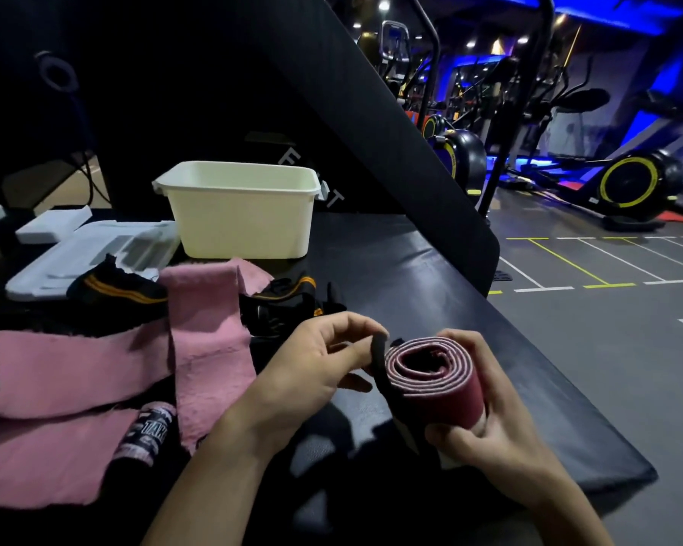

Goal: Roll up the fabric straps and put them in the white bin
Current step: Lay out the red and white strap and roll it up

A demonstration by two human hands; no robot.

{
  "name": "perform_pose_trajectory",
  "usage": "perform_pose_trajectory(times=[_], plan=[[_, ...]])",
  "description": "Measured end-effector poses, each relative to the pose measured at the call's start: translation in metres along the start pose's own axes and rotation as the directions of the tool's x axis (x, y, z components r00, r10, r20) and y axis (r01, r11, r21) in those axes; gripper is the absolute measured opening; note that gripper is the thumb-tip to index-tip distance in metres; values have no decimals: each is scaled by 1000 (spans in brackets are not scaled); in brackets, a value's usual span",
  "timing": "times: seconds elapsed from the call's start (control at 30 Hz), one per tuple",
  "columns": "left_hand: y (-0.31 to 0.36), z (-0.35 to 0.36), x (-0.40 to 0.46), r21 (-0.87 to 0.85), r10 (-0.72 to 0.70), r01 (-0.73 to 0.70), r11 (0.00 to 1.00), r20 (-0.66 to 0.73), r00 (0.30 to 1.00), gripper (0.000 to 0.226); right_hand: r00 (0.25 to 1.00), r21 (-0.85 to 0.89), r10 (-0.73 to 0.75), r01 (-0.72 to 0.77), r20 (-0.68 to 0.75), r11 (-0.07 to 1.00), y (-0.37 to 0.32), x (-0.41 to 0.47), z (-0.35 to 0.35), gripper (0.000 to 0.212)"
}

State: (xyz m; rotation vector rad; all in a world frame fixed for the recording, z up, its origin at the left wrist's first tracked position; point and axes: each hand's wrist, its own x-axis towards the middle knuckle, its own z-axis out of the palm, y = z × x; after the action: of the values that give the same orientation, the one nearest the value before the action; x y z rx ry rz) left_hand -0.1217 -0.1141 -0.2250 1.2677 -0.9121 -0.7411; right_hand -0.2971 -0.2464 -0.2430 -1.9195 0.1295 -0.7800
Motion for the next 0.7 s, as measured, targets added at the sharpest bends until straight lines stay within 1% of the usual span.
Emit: perform_pose_trajectory(times=[0.1,0.17,0.2,0.23,0.33,0.43,0.57,0.63,0.7], plan=[[5,2,0,-115,-27,20,993,-57,998,20,1000,-11,7,-7,-8,1000,1,0,-2,69],[9,1,-1,-213,-39,21,977,-78,996,22,1000,-5,12,-12,-16,1000,2,-1,-4,66],[10,1,-2,-228,-39,20,974,-82,996,23,1000,7,14,-14,-17,1000,1,-1,-4,65],[10,2,-2,-207,-37,18,978,-89,995,23,1000,18,18,-18,-17,1000,2,-1,-4,66],[5,11,-3,-47,-35,30,998,-115,993,26,1000,52,30,-31,5,998,1,-2,-2,69],[-1,21,-6,-13,-48,46,999,-120,992,23,999,86,31,-33,22,996,1,-2,0,65],[-7,24,-10,46,15,-5,999,-230,973,22,994,52,67,-72,88,996,-1,2,0,59],[-12,23,-11,79,25,-2,997,-287,958,23,985,-23,91,-88,146,996,2,3,-3,66],[-14,22,-11,141,40,9,990,-338,940,24,973,-11,123,-123,193,992,7,1,-6,82]])
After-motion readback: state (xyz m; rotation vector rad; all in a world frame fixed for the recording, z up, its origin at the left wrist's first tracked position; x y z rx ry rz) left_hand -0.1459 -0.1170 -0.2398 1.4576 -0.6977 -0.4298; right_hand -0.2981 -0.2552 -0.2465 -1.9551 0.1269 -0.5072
